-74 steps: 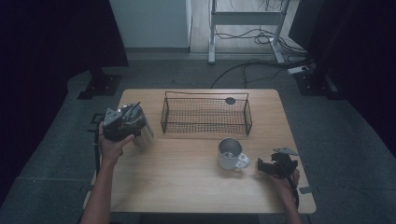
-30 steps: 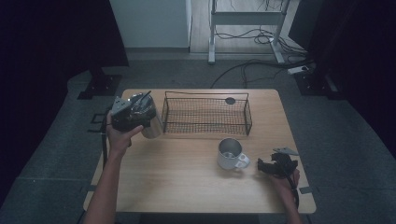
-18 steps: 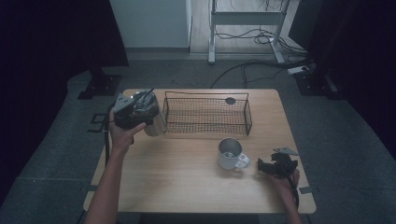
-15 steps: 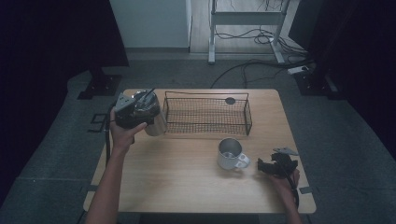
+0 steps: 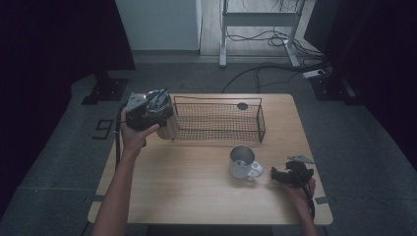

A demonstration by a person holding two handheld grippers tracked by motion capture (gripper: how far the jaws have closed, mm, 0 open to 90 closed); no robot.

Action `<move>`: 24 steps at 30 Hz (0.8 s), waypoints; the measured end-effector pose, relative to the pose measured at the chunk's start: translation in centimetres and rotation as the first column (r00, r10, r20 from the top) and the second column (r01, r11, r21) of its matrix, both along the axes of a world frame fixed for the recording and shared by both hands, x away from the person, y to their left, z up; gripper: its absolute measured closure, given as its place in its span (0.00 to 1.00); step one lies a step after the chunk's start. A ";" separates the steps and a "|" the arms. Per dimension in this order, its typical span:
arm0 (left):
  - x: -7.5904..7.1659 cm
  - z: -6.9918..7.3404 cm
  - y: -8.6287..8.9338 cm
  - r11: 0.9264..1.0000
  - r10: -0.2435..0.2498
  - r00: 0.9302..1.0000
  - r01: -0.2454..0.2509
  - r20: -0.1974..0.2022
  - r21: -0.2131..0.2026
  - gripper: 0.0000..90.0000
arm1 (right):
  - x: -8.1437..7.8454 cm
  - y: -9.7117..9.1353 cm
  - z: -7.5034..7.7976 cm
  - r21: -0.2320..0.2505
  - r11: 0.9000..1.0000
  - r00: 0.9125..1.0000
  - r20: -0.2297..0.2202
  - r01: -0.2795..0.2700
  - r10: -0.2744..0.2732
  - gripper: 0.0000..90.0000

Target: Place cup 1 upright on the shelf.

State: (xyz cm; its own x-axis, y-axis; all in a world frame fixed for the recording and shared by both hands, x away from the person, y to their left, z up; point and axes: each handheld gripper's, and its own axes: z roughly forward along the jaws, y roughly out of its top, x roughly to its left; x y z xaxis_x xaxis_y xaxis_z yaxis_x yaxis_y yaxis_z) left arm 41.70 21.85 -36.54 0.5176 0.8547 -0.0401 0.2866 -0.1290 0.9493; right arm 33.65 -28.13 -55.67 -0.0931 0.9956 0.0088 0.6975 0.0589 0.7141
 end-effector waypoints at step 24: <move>2.3 1.0 -1.7 1.000 -0.025 1.000 0.025 -0.011 -0.005 0.05 | 0.0 0.0 0.0 0.002 1.000 1.000 0.002 0.001 -0.001 0.00</move>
State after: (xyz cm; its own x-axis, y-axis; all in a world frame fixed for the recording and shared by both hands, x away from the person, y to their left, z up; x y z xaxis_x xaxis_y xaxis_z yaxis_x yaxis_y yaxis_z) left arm 43.96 20.16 -35.57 0.5382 0.8413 -0.0501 0.2934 -0.1314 0.9469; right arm 33.64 -28.14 -55.68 -0.0920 0.9957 0.0105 0.6959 0.0567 0.7159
